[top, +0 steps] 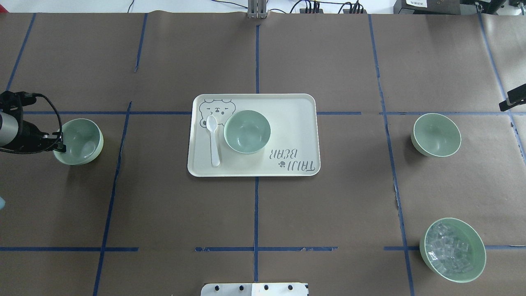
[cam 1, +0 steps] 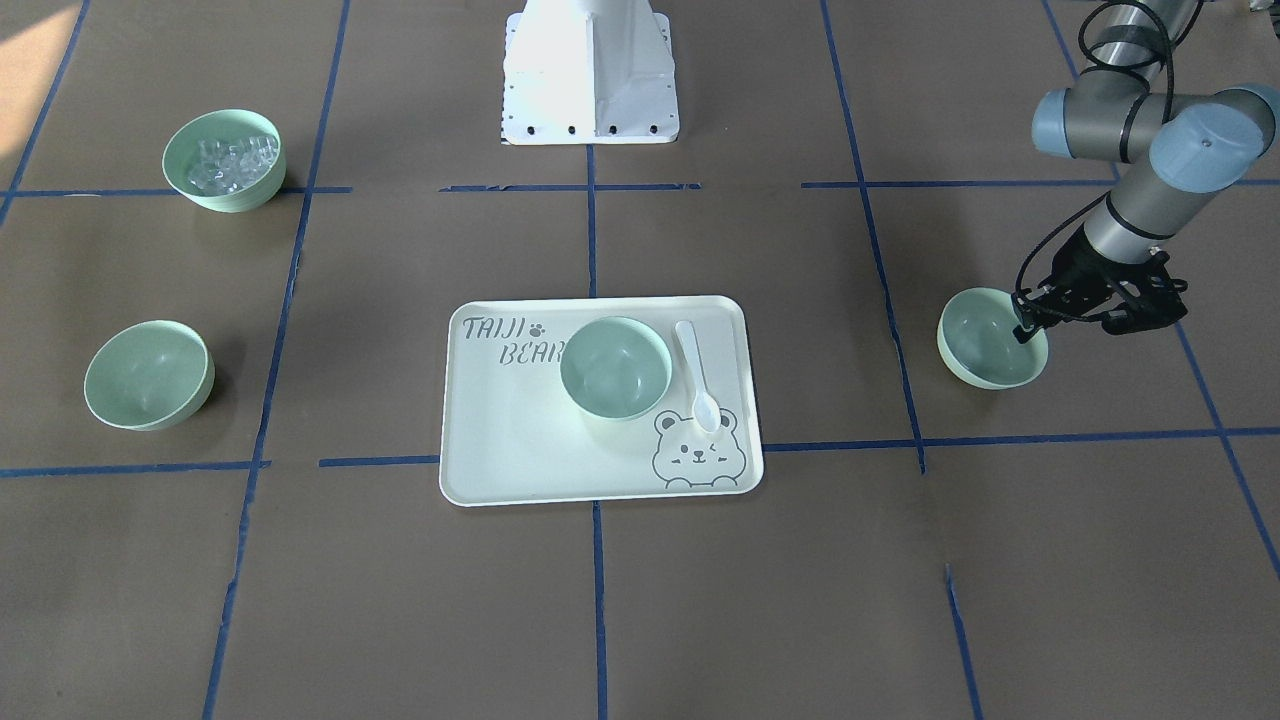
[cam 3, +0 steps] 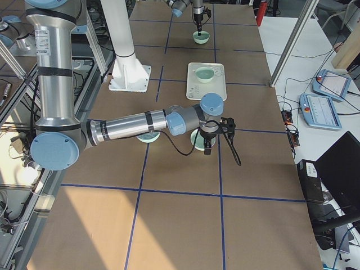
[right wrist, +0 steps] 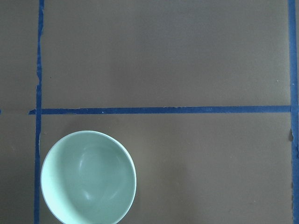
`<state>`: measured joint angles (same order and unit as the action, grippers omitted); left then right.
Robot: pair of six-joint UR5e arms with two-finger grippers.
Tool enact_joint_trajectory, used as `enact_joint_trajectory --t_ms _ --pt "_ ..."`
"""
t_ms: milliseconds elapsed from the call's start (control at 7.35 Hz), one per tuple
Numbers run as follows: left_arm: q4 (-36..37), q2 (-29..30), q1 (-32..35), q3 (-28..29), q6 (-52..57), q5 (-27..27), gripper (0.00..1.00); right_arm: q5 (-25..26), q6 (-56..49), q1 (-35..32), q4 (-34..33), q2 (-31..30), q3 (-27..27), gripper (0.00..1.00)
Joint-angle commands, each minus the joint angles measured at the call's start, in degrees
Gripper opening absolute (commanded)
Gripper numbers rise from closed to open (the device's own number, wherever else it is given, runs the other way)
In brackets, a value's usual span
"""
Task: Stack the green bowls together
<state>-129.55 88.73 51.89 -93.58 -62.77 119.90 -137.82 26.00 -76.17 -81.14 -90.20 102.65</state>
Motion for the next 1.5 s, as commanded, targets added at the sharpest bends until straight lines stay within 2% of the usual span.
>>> enact_joint_trajectory --t_ms 0,136,408,680,816,952,1224,1360 --pt "1.40 -2.06 0.57 -4.74 0.19 2.16 0.00 1.31 -0.07 0.32 0.10 -0.07 -0.60 1.00" --pt "4.37 -0.94 3.54 -5.99 0.10 7.49 0.00 4.28 0.02 1.89 2.37 -0.15 -2.18 1.00" --pt "11.66 4.66 3.83 -8.37 -4.60 7.98 0.00 4.75 3.42 3.65 11.05 -0.24 -7.45 1.00" --pt "15.88 12.13 3.74 -9.16 -14.35 7.89 0.00 5.80 8.01 7.43 16.25 -0.24 -9.03 1.00" --pt "22.09 17.74 3.65 -9.95 -18.84 7.81 0.00 5.81 9.50 7.79 19.67 -0.24 -11.31 1.00" --pt "24.76 20.93 2.96 -10.13 -21.93 7.81 0.00 5.98 13.25 9.88 22.49 -0.15 -12.03 1.00" --pt "24.96 24.45 -1.42 -9.69 -29.57 7.28 0.00 6.50 17.41 12.79 24.62 -0.07 -12.04 1.00" --pt "24.96 26.65 -3.18 -9.43 -33.69 7.19 0.00 9.12 17.86 14.98 24.71 -0.07 -12.04 1.00"
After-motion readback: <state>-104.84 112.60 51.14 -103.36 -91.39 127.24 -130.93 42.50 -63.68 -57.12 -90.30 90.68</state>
